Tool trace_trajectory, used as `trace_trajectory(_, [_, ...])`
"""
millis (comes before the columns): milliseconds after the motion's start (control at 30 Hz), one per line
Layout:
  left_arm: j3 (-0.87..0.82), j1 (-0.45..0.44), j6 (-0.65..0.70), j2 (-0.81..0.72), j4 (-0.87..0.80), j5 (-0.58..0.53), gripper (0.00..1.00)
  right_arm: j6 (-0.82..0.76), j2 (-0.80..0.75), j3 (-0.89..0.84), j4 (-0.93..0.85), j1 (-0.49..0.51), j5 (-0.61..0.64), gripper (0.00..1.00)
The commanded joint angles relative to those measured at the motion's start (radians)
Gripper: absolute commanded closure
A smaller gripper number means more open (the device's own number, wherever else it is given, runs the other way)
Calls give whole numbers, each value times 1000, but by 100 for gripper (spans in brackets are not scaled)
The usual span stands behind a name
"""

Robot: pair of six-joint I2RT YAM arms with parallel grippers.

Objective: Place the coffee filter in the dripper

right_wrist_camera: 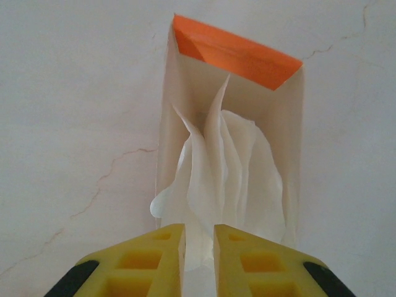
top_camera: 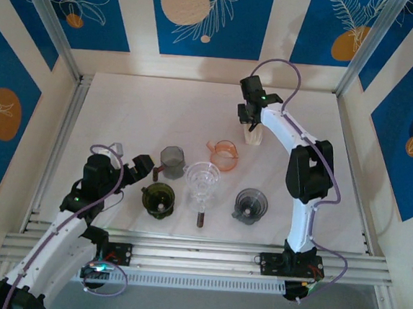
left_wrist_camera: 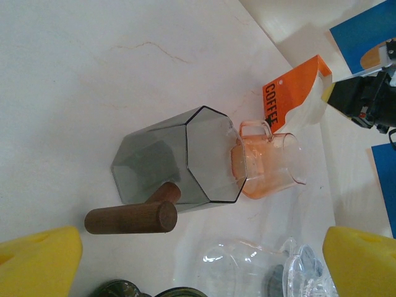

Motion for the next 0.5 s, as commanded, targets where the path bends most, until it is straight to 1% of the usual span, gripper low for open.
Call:
trace_trajectory(0, [-4,-7,-6,2,8,-8,0,-22,25,17,-16,-6,-9,80])
trace_trajectory(467, [-3,-5,-5,2,7,-8,0,-22,72,41,-22,-11,15,80])
